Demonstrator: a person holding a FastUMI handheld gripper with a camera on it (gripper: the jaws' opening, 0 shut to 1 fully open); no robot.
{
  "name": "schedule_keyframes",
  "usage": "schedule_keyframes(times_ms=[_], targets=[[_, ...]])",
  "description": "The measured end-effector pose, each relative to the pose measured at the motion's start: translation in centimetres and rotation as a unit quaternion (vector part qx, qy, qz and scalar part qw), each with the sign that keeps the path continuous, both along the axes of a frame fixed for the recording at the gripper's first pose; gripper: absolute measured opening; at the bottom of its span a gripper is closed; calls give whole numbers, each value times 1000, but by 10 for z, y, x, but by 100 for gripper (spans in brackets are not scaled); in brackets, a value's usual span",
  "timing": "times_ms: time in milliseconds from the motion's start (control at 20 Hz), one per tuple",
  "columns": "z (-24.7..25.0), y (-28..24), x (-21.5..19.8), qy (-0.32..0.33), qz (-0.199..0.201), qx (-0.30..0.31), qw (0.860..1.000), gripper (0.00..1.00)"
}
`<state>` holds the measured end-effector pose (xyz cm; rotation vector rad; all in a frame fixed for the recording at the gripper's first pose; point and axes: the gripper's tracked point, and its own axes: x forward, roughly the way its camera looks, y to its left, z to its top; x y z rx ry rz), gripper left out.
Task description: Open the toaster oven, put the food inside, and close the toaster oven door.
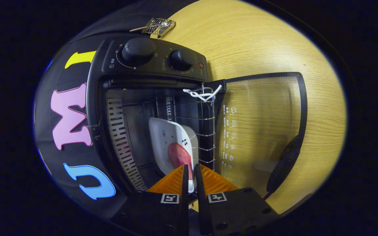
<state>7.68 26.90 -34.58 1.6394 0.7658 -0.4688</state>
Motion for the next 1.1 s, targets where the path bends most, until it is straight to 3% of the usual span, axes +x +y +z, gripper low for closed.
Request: schedule_keyframes(times_ms=[100, 200, 300, 350, 550, 750, 850, 1000, 1100], targets=[[5, 0, -2, -10, 6, 3, 1000, 46], [11, 0, -7, -16, 15, 3, 1000, 68], [14, -4, -16, -17, 27, -7, 999, 89], [17, -3, -23, -14, 41, -10, 999, 94], [38, -8, -50, -33, 130, -60, 989, 97], [64, -22, -64, -85, 198, -133, 967, 98], [67, -33, -73, -103, 248, -198, 943, 98], [73, -48, -89, -133, 324, -313, 883, 98], [78, -48, -101, -150, 365, -350, 849, 98]])
